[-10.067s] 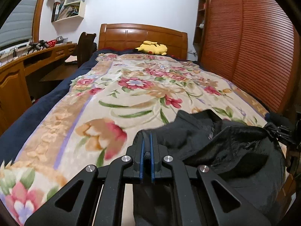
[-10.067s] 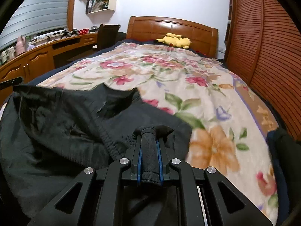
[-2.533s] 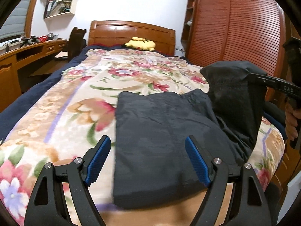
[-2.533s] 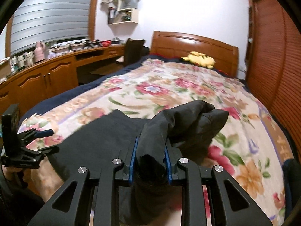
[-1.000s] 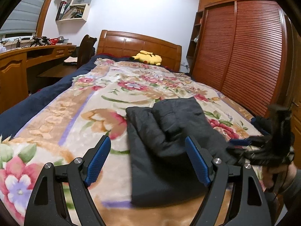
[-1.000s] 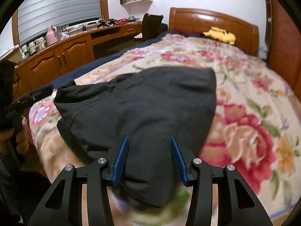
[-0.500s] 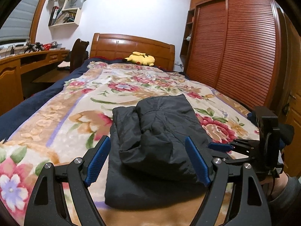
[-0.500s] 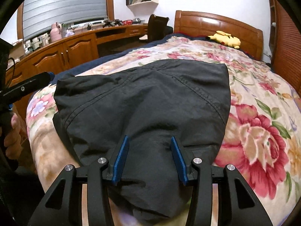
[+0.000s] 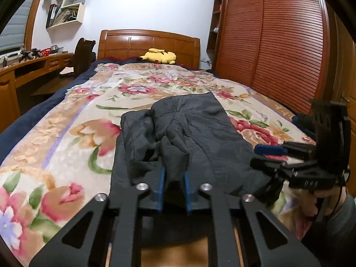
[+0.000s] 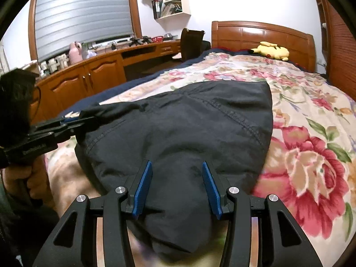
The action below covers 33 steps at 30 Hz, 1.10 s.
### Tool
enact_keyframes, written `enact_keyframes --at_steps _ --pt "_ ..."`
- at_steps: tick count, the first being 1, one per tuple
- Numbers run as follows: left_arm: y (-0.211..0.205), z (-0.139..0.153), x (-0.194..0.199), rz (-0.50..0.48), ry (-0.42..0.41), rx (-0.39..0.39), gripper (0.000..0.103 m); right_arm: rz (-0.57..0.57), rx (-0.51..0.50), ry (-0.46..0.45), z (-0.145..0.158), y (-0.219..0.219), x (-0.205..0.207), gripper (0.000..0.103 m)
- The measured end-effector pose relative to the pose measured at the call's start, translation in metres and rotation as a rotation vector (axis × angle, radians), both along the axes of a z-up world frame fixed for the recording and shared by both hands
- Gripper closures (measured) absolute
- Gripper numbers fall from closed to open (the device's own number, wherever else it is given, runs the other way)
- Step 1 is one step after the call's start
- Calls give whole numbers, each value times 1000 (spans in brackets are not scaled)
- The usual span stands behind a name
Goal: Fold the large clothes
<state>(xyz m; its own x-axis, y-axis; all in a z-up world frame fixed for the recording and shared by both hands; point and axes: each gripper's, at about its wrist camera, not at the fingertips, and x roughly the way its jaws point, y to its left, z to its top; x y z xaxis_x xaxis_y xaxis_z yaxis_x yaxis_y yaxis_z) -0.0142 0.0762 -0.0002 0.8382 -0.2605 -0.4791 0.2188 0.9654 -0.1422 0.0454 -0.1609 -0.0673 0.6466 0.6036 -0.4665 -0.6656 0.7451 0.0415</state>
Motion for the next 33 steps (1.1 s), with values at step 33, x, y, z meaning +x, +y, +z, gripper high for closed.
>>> enact_keyframes --at_steps 33 --pt "49 -18 -29 170 71 45 77 43 -28 23 4 11 12 51"
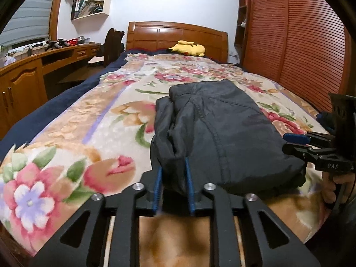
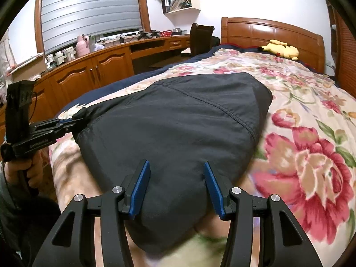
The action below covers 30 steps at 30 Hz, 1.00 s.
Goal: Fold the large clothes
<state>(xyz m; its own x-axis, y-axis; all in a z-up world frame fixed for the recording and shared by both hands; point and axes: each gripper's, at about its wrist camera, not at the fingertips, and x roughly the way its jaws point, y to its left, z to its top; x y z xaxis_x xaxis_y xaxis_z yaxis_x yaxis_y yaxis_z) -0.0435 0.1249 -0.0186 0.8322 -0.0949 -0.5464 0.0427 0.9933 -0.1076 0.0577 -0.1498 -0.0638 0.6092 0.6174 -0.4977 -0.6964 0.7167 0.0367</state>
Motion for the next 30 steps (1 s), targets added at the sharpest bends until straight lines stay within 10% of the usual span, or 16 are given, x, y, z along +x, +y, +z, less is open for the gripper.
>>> enact_keyframes --at_steps 6,30 --pt "6 6 -16 -7 2 -13 25 -3 25 6 -2 -2 -3 50" --pt "25 -29 8 -16 132 -5 24 -117 -126 -55 17 3 50 28"
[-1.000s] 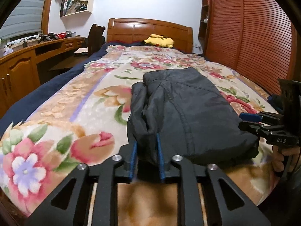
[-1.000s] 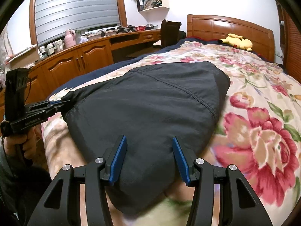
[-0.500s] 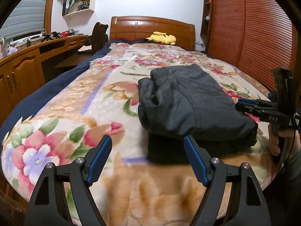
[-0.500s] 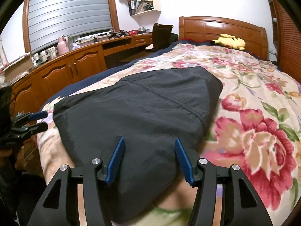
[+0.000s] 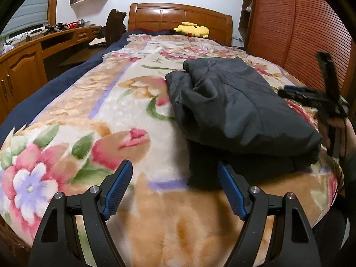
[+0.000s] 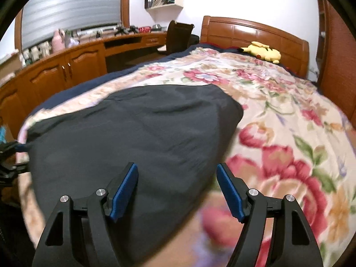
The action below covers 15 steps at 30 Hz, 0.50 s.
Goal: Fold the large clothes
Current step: 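Close the right tool on the folded jacket while the left tool grasps it too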
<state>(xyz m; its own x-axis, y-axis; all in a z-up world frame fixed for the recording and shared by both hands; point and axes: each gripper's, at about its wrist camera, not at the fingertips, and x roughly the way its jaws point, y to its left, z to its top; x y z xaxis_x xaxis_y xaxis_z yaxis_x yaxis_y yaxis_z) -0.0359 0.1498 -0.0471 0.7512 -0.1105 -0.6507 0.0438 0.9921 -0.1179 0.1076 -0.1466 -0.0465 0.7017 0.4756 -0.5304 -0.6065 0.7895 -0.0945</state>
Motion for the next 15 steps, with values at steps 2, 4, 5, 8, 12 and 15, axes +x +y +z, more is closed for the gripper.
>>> enact_keyframes --at_steps 2,4,5,8,12,15 --pt "0 -1 2 -8 2 -7 24 -23 -15 20 2 3 20 28" --pt "0 -1 4 -15 5 -11 24 -38 -7 54 4 6 40 28" --pt "-1 -2 5 -17 6 -10 24 -48 -4 63 5 8 50 28" --pt "-2 -3 6 -27 4 -9 26 -78 14 92 5 14 77 26" --pt "-2 -2 5 -30 -5 -20 28 -69 97 169 -10 20 107 16" --pt "-3 -2 5 -40 -6 -28 28 -55 116 196 -19 26 118 9"
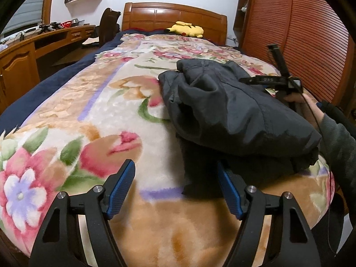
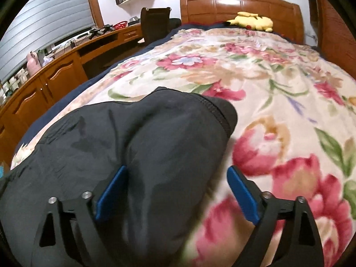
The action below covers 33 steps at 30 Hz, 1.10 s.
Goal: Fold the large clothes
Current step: 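Close the right tool on the folded jacket while the left tool grasps it too, then lift the folded jacket with both tools and carry it toward the desk-side bed edge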
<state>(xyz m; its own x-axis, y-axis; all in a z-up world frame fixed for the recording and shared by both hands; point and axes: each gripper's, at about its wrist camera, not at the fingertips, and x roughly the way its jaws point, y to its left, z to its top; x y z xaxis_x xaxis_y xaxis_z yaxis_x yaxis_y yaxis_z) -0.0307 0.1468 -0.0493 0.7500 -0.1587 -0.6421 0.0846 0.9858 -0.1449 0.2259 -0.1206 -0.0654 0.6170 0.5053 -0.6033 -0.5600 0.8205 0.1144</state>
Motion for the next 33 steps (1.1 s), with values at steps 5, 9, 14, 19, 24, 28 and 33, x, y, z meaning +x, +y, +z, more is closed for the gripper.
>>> enact_keyframes --at_steps 5,9,14,19,24,28,33 --pt "-3 0 1 -26 -2 -18 37 26 -4 51 -10 8 8 7" --pt "-9 1 0 -66 2 -36 49 44 -17 94 -11 13 10 7" --pt "-12 -1 1 -110 27 -76 72 69 22 141 -9 11 27 18" --pt "-10 0 2 -116 25 -92 84 71 60 159 -5 0 30 37" --pt "-12 4 -1 -120 0 -88 94 69 14 90 9 -2 11 67" --pt "-10 15 -7 -98 -55 -78 95 77 -28 21 20 4 -6 72" --pt "4 24 -10 -62 -89 -73 96 79 -37 -71 43 10 -31 74"
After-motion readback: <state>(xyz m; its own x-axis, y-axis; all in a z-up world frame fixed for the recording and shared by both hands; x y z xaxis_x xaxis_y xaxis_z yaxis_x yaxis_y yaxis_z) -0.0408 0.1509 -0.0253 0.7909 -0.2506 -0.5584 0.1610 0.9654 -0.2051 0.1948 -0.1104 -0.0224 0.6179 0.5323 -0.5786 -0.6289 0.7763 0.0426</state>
